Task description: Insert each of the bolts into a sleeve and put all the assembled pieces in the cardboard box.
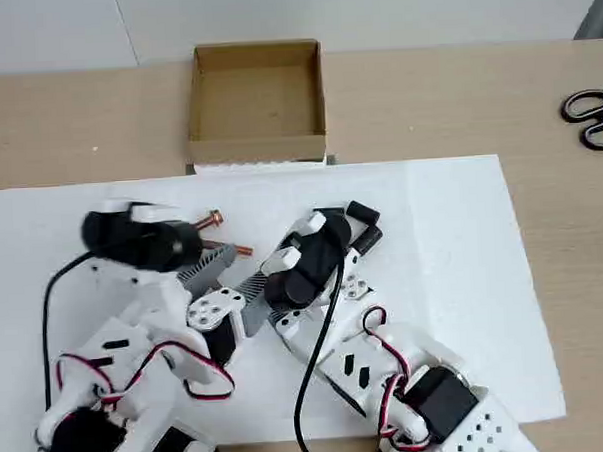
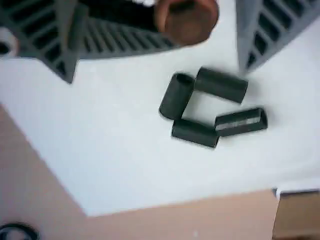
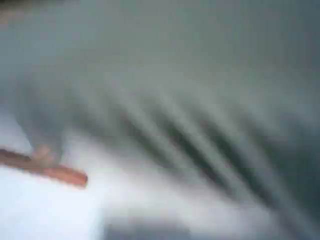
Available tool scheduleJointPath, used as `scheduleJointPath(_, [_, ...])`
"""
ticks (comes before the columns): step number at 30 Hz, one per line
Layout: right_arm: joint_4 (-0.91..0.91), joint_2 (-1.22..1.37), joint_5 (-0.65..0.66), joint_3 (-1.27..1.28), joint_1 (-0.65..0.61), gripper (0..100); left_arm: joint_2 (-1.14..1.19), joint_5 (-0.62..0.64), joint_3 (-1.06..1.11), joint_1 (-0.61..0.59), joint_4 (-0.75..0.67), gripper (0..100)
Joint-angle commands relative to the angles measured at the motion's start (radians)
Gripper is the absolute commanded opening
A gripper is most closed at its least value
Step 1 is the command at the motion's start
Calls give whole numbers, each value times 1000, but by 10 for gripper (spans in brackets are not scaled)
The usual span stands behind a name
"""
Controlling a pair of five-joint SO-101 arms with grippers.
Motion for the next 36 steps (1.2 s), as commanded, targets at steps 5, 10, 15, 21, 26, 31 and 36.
scheduleJointPath(5, [-24, -5, 2, -11, 13, 2, 3, 2, -119, -143, 2, 1])
scheduleJointPath(10, [-24, -4, 2, -11, 102, 2, 3, -18, -64, -394, -5, 6])
scheduleJointPath(15, [12, -4, 0, 11, 183, 2, -3, -149, 137, -580, -71, 6])
scheduleJointPath(21, [-64, 4, 0, 46, 302, 2, -3, -245, 404, -605, -184, 6])
scheduleJointPath(26, [-219, 148, 6, -14, 383, 2, -3, -258, 618, -605, -362, 6])
scheduleJointPath(31, [-249, 467, 0, -275, 412, 2, -3, -258, 714, -603, -443, 6])
scheduleJointPath(36, [-251, 782, 5, -560, 414, 2, -3, -258, 760, -603, -462, 6])
